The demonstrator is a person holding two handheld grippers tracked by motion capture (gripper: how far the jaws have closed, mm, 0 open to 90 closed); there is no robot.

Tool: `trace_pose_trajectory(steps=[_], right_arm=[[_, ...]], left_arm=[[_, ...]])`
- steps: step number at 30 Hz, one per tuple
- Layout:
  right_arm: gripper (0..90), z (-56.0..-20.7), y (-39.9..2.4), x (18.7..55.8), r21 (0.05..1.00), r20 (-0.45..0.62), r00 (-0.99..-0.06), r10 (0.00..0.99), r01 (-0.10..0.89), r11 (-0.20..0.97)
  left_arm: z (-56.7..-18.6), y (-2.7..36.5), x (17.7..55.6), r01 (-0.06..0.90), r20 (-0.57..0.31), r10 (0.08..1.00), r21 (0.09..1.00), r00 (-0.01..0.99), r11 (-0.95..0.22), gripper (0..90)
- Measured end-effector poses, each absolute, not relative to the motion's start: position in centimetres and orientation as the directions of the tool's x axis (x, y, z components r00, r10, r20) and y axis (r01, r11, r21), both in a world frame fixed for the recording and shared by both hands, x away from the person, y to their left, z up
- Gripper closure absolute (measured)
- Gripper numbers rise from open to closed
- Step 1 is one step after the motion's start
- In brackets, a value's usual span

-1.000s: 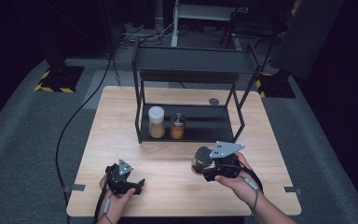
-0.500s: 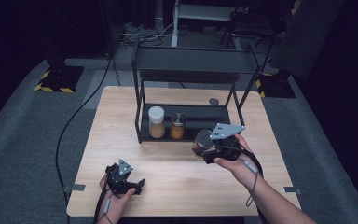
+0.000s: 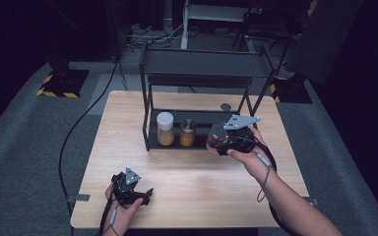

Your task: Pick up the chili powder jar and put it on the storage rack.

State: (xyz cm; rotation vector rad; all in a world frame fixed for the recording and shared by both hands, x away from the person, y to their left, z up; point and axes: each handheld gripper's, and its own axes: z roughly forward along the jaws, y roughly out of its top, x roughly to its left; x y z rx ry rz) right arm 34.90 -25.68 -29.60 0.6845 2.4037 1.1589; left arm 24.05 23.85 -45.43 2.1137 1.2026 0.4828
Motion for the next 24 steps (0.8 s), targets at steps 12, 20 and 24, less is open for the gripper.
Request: trace_pose_trajectory(steps=[12, 20, 24], right_arm=[[31.7, -30.3, -25.1, 38.0, 0.800, -0.113, -0.765, 0.634, 0.308, 0.514], [31.7, -31.3, -24.8, 39.8, 0.797, -0.097, -0.741, 0.664, 0.342, 0.498], [31.7, -31.6, -24.5, 40.8, 0.793, -0.090, -0.729, 0.678, 0.359, 0.491]], left_arm=[[-45.4, 23.7, 24.1, 0.623, -0.002, 0.863, 0.692, 0.506, -0.364, 0.0], [-45.4, 23.7, 24.2, 0.625, -0.003, 0.863, 0.691, 0.505, -0.363, 0.0], [-45.4, 23.7, 24.2, 0.623, -0.002, 0.863, 0.692, 0.505, -0.363, 0.0]])
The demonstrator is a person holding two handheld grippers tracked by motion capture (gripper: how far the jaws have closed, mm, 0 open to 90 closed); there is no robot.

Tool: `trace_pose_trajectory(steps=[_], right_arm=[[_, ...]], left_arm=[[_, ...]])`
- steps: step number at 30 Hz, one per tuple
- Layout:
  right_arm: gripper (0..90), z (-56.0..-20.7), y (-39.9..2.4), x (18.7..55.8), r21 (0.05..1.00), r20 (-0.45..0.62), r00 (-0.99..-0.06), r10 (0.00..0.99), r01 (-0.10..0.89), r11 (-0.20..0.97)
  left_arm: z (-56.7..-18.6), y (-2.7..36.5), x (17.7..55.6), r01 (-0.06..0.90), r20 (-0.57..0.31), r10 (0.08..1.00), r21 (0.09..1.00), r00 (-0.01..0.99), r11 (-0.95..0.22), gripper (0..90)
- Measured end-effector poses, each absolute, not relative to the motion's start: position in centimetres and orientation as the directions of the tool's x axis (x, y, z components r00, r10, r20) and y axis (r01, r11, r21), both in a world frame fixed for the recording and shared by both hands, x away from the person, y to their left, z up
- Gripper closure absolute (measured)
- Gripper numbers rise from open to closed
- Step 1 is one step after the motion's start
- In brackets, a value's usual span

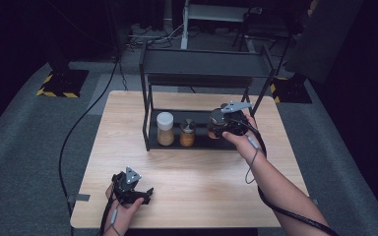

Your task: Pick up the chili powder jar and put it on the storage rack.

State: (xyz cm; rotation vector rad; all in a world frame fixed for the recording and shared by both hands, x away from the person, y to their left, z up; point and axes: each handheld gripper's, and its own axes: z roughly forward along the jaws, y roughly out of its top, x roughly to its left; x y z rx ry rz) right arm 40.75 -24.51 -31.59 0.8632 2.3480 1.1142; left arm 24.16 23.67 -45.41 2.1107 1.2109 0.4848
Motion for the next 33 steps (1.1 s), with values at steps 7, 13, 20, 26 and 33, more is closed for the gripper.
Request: trace_pose_trajectory(steps=[7, 13, 20, 26, 33], right_arm=[[31.7, -32.8, -23.9, 42.1, 0.778, -0.095, -0.715, 0.693, 0.381, 0.500], [31.7, -34.0, -23.5, 43.1, 0.765, -0.087, -0.698, 0.710, 0.409, 0.497], [31.7, -35.5, -23.1, 44.0, 0.749, -0.074, -0.686, 0.724, 0.441, 0.494], [31.7, -36.6, -22.7, 44.5, 0.746, -0.051, -0.675, 0.736, 0.464, 0.478], [31.7, -37.5, -22.5, 44.7, 0.742, -0.039, -0.673, 0.739, 0.476, 0.472]], left_arm=[[-45.4, 23.6, 24.2, 0.624, -0.002, 0.864, 0.693, 0.503, -0.362, 0.0], [-45.4, 23.6, 24.2, 0.624, -0.003, 0.865, 0.693, 0.503, -0.361, 0.0], [-45.4, 23.6, 24.2, 0.623, -0.001, 0.864, 0.693, 0.503, -0.362, 0.0], [-45.4, 23.6, 24.2, 0.623, -0.001, 0.864, 0.693, 0.504, -0.363, 0.0], [-45.4, 23.6, 24.2, 0.624, -0.001, 0.864, 0.692, 0.504, -0.364, 0.0]])
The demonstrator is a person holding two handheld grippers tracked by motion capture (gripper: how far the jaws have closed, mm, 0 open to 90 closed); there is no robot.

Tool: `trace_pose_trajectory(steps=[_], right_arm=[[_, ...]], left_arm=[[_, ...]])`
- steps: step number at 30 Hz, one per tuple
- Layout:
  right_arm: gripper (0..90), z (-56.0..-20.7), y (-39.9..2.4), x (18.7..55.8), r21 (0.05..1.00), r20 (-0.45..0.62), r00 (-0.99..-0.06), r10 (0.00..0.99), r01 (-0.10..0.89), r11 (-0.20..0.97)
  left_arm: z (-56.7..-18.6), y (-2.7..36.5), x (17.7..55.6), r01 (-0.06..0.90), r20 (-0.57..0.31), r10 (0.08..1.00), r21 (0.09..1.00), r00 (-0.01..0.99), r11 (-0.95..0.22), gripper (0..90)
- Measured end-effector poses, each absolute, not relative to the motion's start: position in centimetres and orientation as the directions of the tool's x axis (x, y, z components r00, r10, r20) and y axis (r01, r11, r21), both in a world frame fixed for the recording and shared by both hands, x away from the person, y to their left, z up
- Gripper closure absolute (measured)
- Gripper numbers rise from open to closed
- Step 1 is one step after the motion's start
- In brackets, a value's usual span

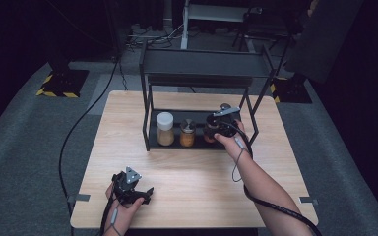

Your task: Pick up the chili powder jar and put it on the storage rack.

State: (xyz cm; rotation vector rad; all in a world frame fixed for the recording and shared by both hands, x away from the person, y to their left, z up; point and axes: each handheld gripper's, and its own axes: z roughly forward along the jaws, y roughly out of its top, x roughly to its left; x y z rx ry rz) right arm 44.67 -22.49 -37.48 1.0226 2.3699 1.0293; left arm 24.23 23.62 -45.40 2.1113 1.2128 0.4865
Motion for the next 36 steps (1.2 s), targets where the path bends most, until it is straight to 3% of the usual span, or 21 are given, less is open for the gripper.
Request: trace_pose_trajectory(steps=[24, 30, 36], right_arm=[[31.3, -39.5, -22.4, 44.3, 0.738, -0.020, -0.656, 0.755, 0.499, 0.454], [15.7, -38.7, -22.7, 43.9, 0.743, -0.020, -0.654, 0.756, 0.496, 0.450], [12.0, -37.3, -23.4, 41.9, 0.770, -0.057, -0.662, 0.747, 0.447, 0.455]], left_arm=[[-45.4, 23.6, 24.2, 0.625, -0.002, 0.865, 0.692, 0.502, -0.361, 0.0], [-45.4, 23.6, 24.3, 0.625, -0.002, 0.865, 0.692, 0.502, -0.362, 0.0], [-45.4, 23.6, 24.3, 0.625, -0.002, 0.865, 0.692, 0.502, -0.362, 0.0]])
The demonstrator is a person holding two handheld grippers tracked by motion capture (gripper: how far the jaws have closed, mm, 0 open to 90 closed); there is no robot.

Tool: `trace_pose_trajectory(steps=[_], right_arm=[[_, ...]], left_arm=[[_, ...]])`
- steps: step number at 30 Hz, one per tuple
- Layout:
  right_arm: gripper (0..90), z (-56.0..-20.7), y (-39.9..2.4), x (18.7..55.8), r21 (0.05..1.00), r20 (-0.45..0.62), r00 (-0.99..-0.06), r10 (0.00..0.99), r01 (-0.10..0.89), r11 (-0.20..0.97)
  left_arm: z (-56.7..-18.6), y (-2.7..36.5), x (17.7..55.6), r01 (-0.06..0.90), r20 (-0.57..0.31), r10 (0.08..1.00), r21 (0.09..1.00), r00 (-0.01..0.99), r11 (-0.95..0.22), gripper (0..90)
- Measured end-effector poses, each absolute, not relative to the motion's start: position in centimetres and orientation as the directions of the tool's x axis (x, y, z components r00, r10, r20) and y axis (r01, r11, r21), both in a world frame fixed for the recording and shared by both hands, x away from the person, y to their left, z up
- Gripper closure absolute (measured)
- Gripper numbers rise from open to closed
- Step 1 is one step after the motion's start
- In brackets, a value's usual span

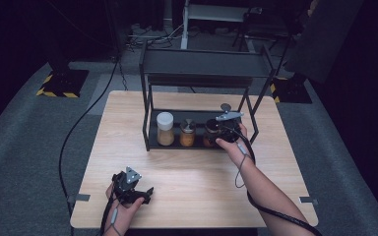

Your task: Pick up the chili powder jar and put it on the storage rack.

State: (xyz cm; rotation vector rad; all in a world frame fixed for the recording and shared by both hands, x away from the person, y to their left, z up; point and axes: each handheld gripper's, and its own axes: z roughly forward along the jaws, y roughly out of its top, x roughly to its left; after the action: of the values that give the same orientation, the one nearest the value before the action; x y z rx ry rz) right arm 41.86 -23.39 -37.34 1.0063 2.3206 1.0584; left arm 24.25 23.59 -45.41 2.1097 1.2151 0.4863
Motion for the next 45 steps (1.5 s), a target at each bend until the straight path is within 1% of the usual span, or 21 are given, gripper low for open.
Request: trace_pose_trajectory(steps=[11, 23, 29, 32, 36, 38, 45], right_arm=[[11.5, -34.6, -26.5, 38.0, 0.819, -0.050, -0.705, 0.707, 0.376, 0.433], [11.5, -33.2, -29.0, 34.6, 0.849, -0.061, -0.736, 0.674, 0.317, 0.423], [11.5, -33.2, -30.0, 33.2, 0.850, -0.078, -0.745, 0.663, 0.298, 0.435], [11.2, -33.5, -30.7, 32.6, 0.851, -0.068, -0.749, 0.660, 0.302, 0.430], [9.5, -33.9, -31.7, 31.7, 0.851, -0.072, -0.754, 0.653, 0.295, 0.434], [6.8, -34.2, -32.1, 31.3, 0.850, -0.070, -0.756, 0.651, 0.296, 0.436], [5.0, -35.2, -33.0, 30.2, 0.842, -0.082, -0.757, 0.649, 0.295, 0.451]], left_arm=[[-45.4, 23.5, 24.2, 0.625, -0.002, 0.867, 0.694, 0.498, -0.358, 0.0], [-45.4, 23.5, 24.2, 0.626, -0.001, 0.868, 0.694, 0.497, -0.357, 0.0], [-45.4, 23.5, 24.2, 0.626, -0.002, 0.868, 0.694, 0.496, -0.357, 0.0], [-45.4, 23.5, 24.2, 0.626, -0.002, 0.868, 0.694, 0.496, -0.356, 0.0], [-45.4, 23.5, 24.2, 0.626, -0.001, 0.868, 0.694, 0.496, -0.357, 0.0], [-45.4, 23.5, 24.1, 0.626, -0.002, 0.869, 0.694, 0.496, -0.356, 0.0], [-45.4, 23.4, 24.1, 0.628, -0.002, 0.870, 0.692, 0.494, -0.355, 0.0]])
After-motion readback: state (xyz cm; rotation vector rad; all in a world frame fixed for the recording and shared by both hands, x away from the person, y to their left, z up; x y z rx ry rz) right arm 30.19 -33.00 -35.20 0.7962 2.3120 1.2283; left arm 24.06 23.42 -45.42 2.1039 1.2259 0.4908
